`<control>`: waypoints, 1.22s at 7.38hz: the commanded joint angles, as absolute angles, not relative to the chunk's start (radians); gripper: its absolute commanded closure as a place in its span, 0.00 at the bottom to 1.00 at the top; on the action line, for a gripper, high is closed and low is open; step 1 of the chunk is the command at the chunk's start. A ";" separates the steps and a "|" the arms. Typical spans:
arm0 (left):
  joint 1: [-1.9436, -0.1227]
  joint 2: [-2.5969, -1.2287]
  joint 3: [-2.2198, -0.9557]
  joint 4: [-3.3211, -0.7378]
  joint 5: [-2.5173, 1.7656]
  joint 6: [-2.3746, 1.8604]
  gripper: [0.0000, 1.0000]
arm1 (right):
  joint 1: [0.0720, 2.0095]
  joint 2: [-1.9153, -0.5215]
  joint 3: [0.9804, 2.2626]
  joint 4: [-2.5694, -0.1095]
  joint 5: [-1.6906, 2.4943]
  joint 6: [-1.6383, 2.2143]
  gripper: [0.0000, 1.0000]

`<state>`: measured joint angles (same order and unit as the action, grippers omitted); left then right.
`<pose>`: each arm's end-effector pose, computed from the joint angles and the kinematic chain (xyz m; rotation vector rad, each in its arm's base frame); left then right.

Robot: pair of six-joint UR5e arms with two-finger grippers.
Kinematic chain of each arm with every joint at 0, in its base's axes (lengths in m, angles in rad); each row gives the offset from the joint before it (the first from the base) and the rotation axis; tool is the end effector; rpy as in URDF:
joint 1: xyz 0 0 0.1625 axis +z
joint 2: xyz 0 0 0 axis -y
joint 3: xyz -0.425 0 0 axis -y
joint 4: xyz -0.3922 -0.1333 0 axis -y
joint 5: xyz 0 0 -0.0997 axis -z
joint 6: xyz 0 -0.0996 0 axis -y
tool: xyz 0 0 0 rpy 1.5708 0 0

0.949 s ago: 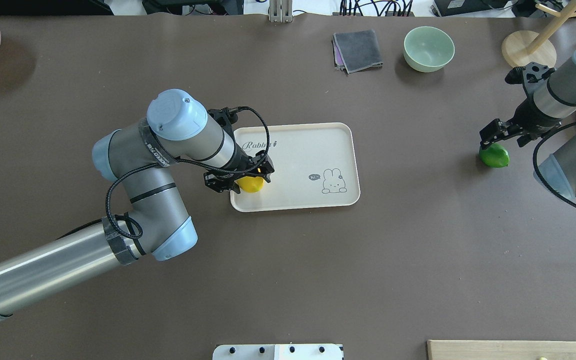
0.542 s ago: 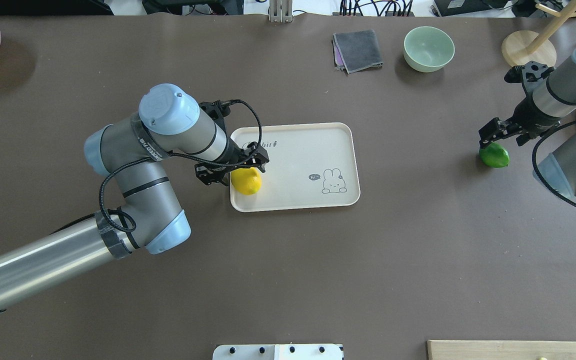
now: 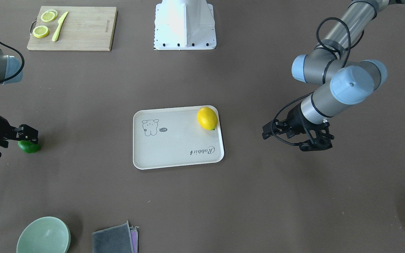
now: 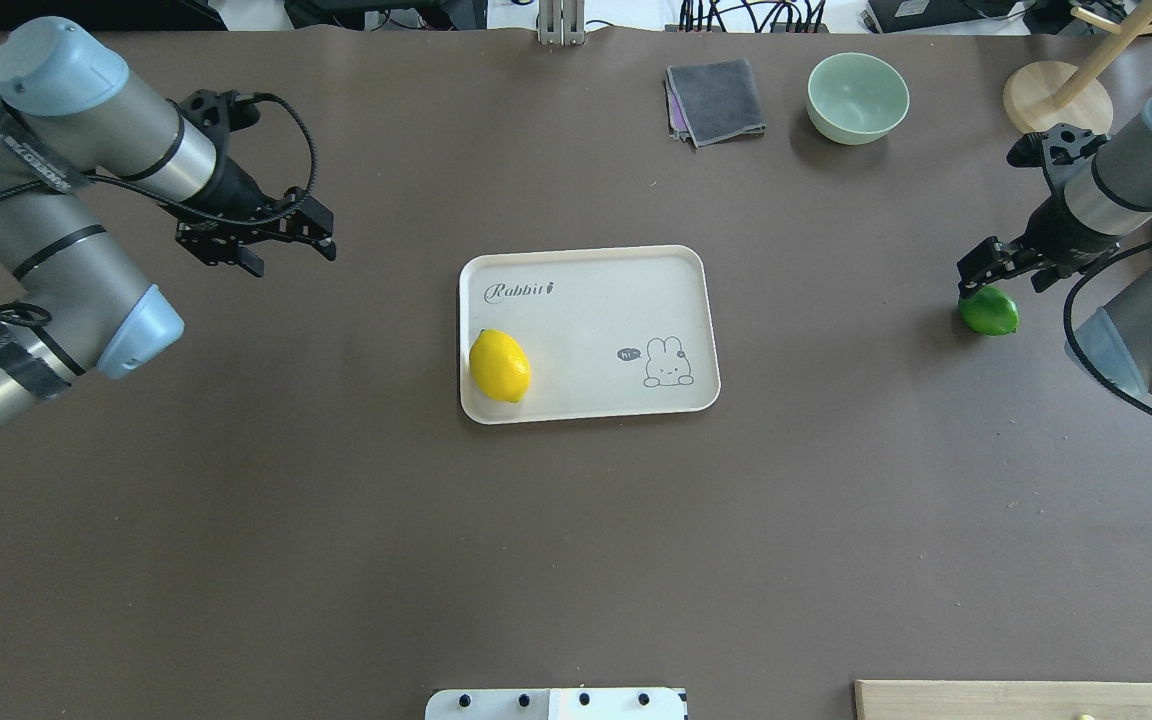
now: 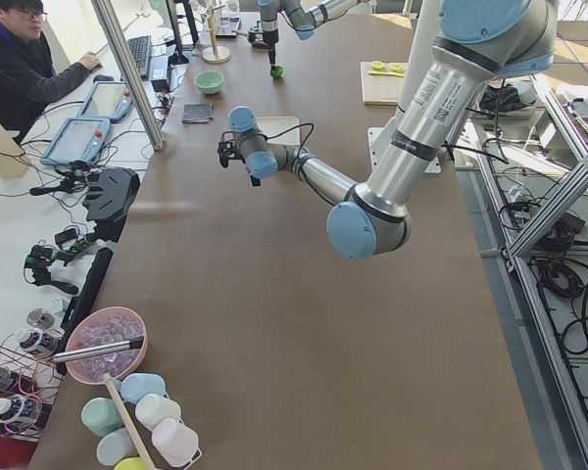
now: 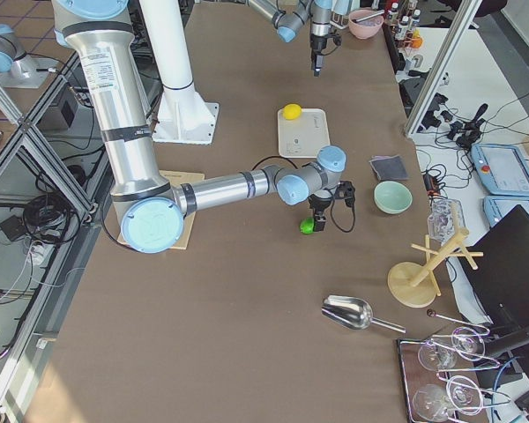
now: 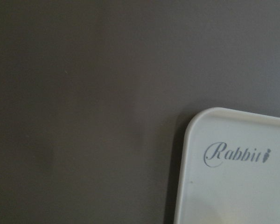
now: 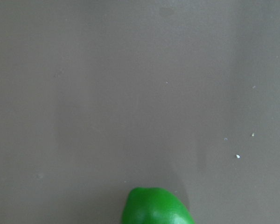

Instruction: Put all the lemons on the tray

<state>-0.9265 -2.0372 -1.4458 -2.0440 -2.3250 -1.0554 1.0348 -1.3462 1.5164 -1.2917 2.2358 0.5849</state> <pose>0.3575 -0.5843 0.3881 -0.0227 1.0471 -0.0659 -0.2472 -0.5569 0.5377 0.0189 -0.7831 -0.1030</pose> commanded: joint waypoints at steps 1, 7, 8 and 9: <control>-0.971 -1.964 -1.405 -2.045 -2.315 -0.845 0.02 | 1.029 -1.345 1.506 -1.278 2.232 0.481 0.06; -0.971 -1.945 -1.390 -2.045 -2.296 -0.801 0.02 | 1.009 -1.296 1.433 -1.285 2.246 0.281 0.15; -0.969 -1.945 -1.390 -2.043 -2.296 -0.801 0.02 | 1.006 -1.296 1.434 -1.285 2.247 0.281 0.15; -0.969 -1.944 -1.390 -2.043 -2.296 -0.802 0.02 | 1.005 -1.302 1.439 -1.285 2.247 0.279 0.16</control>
<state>-0.9700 -1.9447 -1.3898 -2.0438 -2.2964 -0.8010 1.0078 -1.2982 1.4353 -1.2849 2.2457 0.2835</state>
